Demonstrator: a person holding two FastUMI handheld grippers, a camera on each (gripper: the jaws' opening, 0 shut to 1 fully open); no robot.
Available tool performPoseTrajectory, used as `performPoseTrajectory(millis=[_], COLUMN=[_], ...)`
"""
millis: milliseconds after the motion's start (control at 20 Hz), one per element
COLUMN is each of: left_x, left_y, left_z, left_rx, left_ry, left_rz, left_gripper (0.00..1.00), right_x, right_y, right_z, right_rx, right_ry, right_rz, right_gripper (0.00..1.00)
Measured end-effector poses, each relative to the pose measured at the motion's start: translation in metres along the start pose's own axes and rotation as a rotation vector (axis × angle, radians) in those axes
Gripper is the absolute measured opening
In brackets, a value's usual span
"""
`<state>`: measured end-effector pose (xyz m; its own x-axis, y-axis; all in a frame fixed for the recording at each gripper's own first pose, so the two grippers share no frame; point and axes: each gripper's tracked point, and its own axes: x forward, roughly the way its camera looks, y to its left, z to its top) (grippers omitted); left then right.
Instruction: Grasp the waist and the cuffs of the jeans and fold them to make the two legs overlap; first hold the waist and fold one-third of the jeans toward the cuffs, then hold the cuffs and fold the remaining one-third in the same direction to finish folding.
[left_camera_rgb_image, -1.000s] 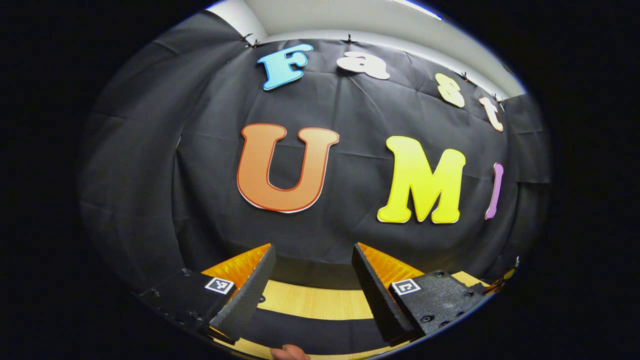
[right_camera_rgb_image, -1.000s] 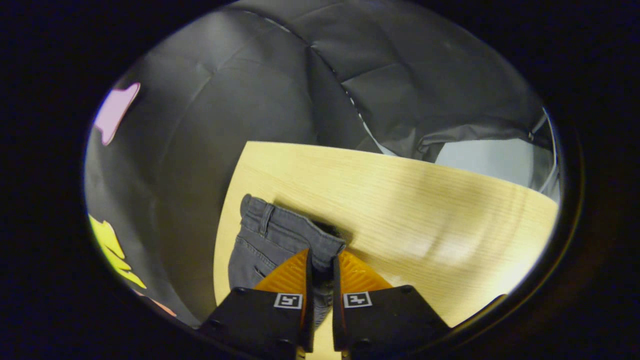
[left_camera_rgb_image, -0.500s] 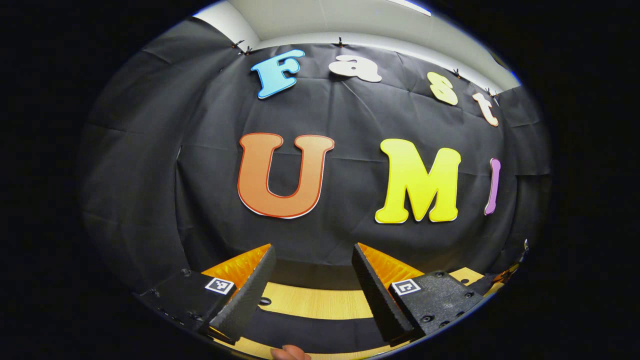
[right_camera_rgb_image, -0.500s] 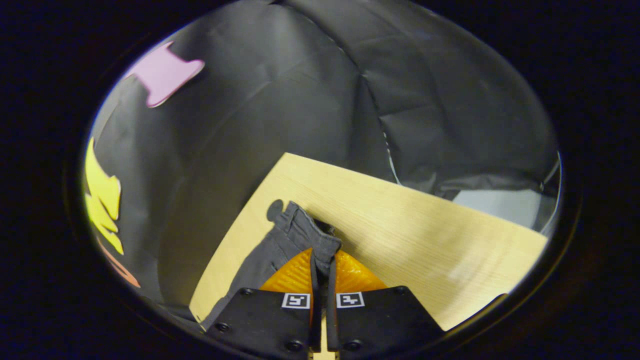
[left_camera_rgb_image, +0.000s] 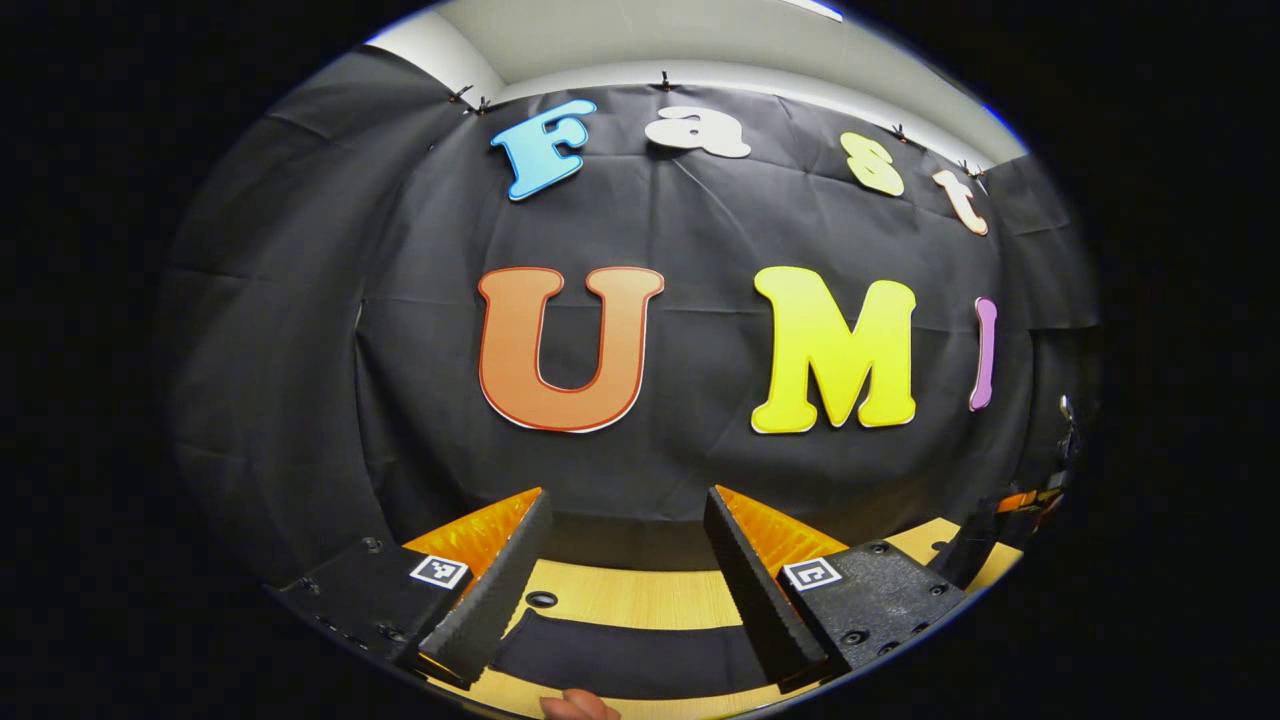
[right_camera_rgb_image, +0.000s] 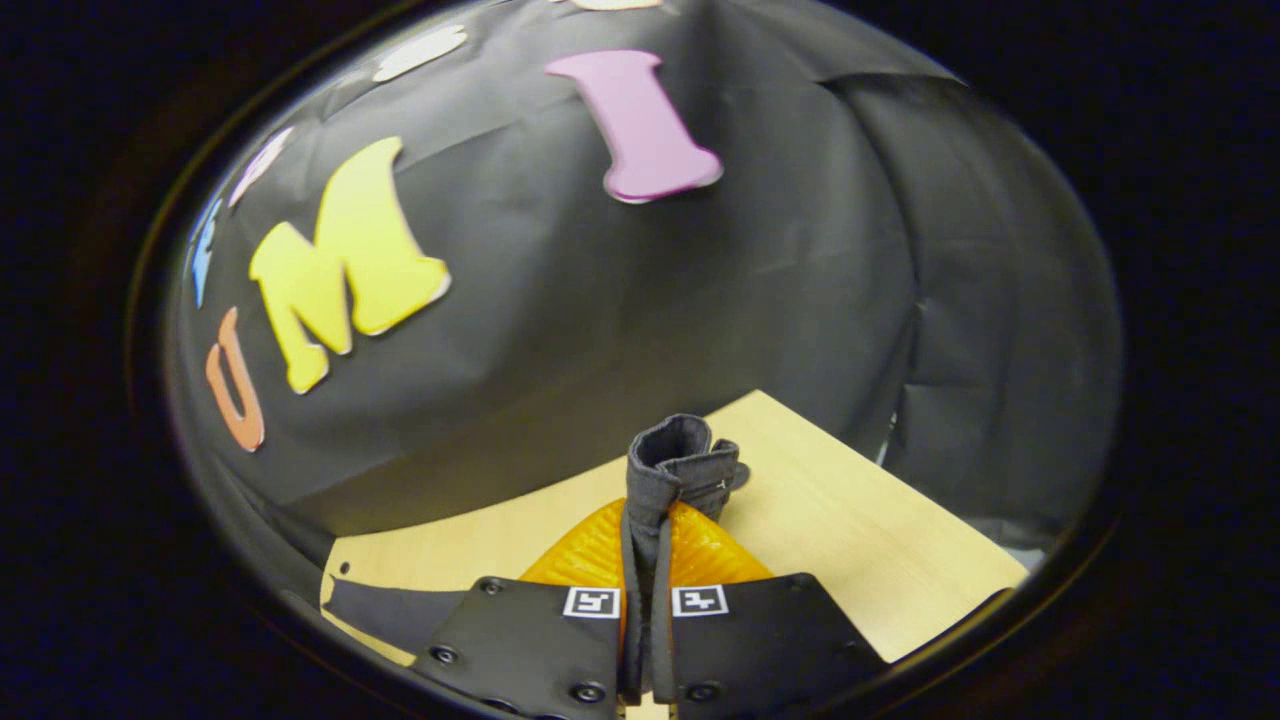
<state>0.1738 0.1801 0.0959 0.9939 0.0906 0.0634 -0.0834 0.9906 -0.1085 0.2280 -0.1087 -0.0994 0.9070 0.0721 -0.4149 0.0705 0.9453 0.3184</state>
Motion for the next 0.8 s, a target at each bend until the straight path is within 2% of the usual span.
performPoseTrajectory(millis=[50, 350, 400, 450, 500, 550, 800], left_x=[-0.002, -0.012, -0.014, -0.015, -0.017, -0.019, -0.032], left_y=[0.001, 0.000, 0.000, 0.000, 0.001, 0.001, 0.005], left_z=[-0.001, -0.003, -0.002, -0.001, -0.002, -0.004, -0.010], left_rx=[-0.002, -0.012, -0.015, -0.016, -0.016, -0.013, -0.002], left_ry=[0.003, 0.004, 0.001, 0.000, 0.002, 0.007, 0.033], left_rz=[0.000, -0.008, -0.008, -0.004, 0.000, 0.000, 0.012], left_gripper=[0.98, 0.98, 0.99, 0.99, 0.98, 0.98, 0.99], right_x=[-0.005, -0.033, -0.035, -0.037, -0.042, -0.045, -0.050], right_y=[0.018, 0.117, 0.133, 0.149, 0.166, 0.184, 0.269], right_z=[0.002, -0.010, -0.019, -0.027, -0.041, -0.053, -0.127], right_rx=[-0.021, -0.073, -0.080, -0.093, -0.112, -0.133, -0.194], right_ry=[-0.005, -0.021, -0.020, -0.017, -0.013, -0.003, 0.061], right_rz=[0.029, 0.182, 0.206, 0.229, 0.250, 0.275, 0.383], right_gripper=[0.05, 0.04, 0.00, 0.04, 0.00, 0.04, 0.04])
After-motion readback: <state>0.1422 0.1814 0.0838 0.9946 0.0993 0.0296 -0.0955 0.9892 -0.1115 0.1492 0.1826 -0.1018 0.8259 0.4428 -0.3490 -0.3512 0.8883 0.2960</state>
